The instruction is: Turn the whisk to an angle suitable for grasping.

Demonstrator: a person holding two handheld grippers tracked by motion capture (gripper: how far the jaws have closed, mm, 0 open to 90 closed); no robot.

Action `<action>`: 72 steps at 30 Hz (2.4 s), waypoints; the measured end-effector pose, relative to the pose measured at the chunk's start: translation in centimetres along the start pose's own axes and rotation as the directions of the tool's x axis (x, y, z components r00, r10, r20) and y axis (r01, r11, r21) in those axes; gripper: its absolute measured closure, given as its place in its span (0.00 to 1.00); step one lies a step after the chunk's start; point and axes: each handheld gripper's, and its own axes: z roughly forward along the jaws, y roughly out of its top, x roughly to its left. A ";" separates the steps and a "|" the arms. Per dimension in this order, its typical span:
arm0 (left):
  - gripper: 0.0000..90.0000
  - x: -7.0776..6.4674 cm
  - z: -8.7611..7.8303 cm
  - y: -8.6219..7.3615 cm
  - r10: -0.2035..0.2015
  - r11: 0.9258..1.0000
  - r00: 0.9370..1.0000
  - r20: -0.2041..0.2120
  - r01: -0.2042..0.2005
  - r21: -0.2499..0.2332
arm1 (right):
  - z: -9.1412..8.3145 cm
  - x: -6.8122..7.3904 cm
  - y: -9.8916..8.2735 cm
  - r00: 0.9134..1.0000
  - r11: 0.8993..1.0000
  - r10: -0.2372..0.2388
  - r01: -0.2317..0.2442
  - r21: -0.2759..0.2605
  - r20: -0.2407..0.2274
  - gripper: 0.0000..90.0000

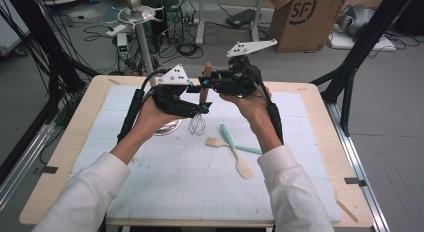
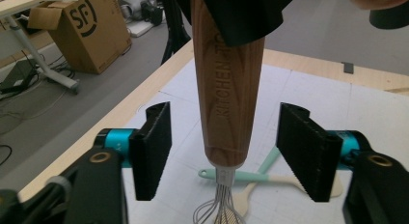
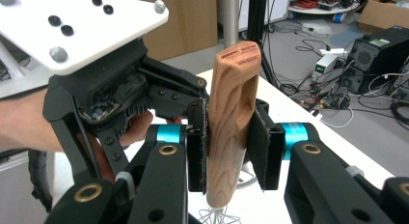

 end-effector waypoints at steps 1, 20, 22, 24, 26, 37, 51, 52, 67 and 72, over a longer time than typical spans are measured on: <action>0.51 0.0 0.0 0.0 -0.010 1.000 1.000 -0.003 0.010 -0.010 | 0.0 0.0 0.0 1.000 1.000 0.002 -0.002 0.002 0.000 0.79; 0.77 0.2 -0.7 0.3 -0.029 1.000 0.998 0.057 0.029 -0.002 | -0.3 -0.1 -0.3 0.999 0.999 0.012 -0.014 -0.046 -0.047 0.54; 0.77 0.4 -1.0 0.2 -0.017 1.000 0.996 0.092 0.017 0.000 | -0.4 -0.2 -0.4 0.997 0.999 -0.008 0.004 -0.046 -0.075 0.40; 0.77 0.4 -1.3 0.1 -0.008 1.000 0.988 0.154 0.009 -0.007 | -0.7 -0.3 -0.5 0.994 0.999 -0.033 0.029 -0.040 -0.102 0.21; 0.77 0.4 -1.5 -0.1 0.021 1.000 0.975 0.221 -0.019 -0.014 | -0.8 -0.4 -0.7 0.989 0.998 -0.051 0.047 -0.032 -0.135 0.05; 0.77 0.3 -2.5 -0.5 0.082 0.996 0.909 0.409 -0.082 -0.018 | -1.9 -0.3 -1.6 0.932 0.986 -0.166 0.153 -0.066 -0.322 0.00; 0.77 -0.7 -3.0 -0.6 0.141 0.990 0.805 0.576 -0.121 -0.074 | -2.1 1.1 -1.3 0.811 0.958 -0.287 0.257 -0.130 -0.509 0.20; 0.77 -0.8 -3.0 -0.6 0.143 0.990 0.799 0.584 -0.120 -0.078 | -2.2 1.2 -1.3 0.794 0.954 -0.299 0.265 -0.141 -0.530 0.23; 0.77 -1.8 -2.6 -0.4 0.156 0.988 0.720 0.677 -0.114 -0.106 | -2.0 2.5 -1.2 0.684 0.921 -0.376 0.349 -0.172 -0.625 0.77; 0.77 -1.5 -2.7 -0.5 0.150 0.989 0.728 0.669 -0.112 -0.100 | -1.9 2.4 -1.2 0.693 0.932 -0.346 0.331 -0.147 -0.632 0.79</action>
